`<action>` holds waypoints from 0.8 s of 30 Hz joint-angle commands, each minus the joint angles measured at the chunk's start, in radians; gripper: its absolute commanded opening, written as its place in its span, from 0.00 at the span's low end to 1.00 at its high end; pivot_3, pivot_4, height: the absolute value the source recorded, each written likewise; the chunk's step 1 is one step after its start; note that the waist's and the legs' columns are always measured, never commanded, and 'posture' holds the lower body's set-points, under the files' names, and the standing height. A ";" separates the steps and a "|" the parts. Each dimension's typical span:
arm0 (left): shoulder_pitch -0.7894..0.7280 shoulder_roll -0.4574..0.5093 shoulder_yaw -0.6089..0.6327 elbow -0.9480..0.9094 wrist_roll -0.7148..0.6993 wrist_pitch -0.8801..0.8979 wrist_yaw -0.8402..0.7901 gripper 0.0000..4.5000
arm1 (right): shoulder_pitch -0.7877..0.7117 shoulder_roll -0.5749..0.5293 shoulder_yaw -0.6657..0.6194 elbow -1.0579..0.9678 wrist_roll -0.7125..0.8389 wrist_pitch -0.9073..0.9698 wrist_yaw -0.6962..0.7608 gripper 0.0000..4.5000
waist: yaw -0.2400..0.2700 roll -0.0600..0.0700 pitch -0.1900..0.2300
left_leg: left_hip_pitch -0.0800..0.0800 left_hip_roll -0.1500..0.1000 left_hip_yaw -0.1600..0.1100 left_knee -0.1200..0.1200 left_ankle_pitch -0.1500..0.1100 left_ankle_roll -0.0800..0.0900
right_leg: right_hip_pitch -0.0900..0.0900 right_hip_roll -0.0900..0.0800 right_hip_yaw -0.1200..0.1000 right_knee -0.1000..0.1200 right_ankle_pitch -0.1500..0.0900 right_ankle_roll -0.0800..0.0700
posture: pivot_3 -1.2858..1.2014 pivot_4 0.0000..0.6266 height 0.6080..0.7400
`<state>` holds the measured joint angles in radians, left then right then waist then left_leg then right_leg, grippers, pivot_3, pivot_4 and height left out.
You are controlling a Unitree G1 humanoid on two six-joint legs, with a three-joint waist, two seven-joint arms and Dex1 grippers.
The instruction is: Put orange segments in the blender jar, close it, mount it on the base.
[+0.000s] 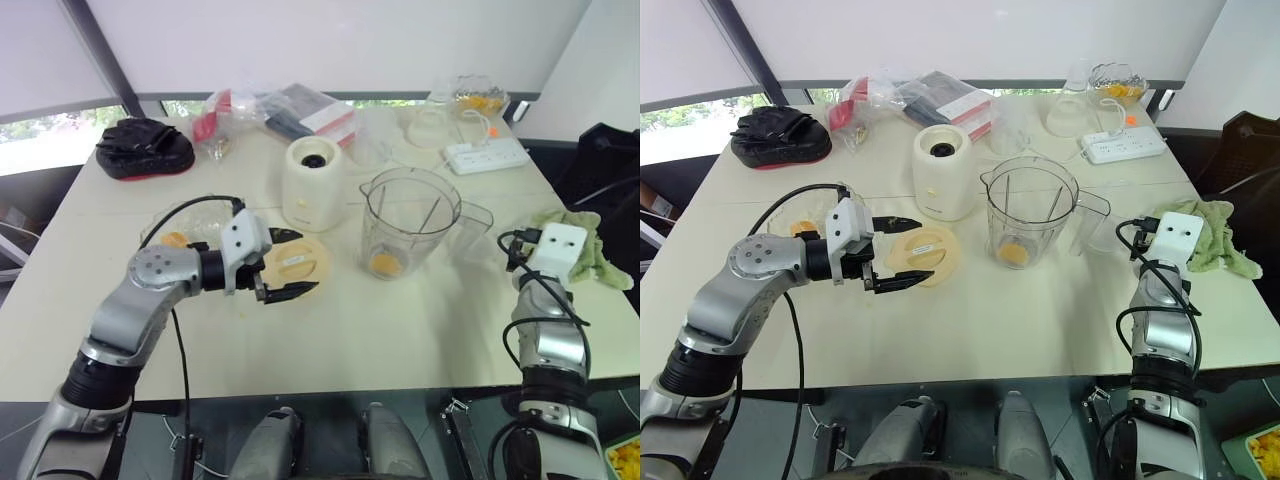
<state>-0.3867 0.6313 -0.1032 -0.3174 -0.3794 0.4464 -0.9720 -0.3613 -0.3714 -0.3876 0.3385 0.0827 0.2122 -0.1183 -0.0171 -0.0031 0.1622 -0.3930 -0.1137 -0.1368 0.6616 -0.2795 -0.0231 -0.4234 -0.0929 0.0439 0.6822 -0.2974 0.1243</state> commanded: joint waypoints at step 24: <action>-0.027 0.019 0.003 -0.020 0.002 -0.013 0.001 1.00 | -0.065 -0.064 -0.009 0.123 -0.003 -0.145 -0.027 0.02 | 0.000 0.000 0.000 | 0.000 0.000 0.000 0.000 0.000 0.000 | 0.000 0.000 0.000 0.000 0.000 0.000 | 0.52 0.24 1.00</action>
<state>-0.3971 0.6424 -0.1037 -0.3176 -0.3790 0.4478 -0.9644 -0.4172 -0.4124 -0.3863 0.4636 0.0929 0.0748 -0.1343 -0.0173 -0.0031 0.1622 -0.3927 -0.1137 -0.1364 0.6616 -0.2795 -0.0231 -0.4231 -0.0927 0.0443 0.6821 -0.2974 0.1243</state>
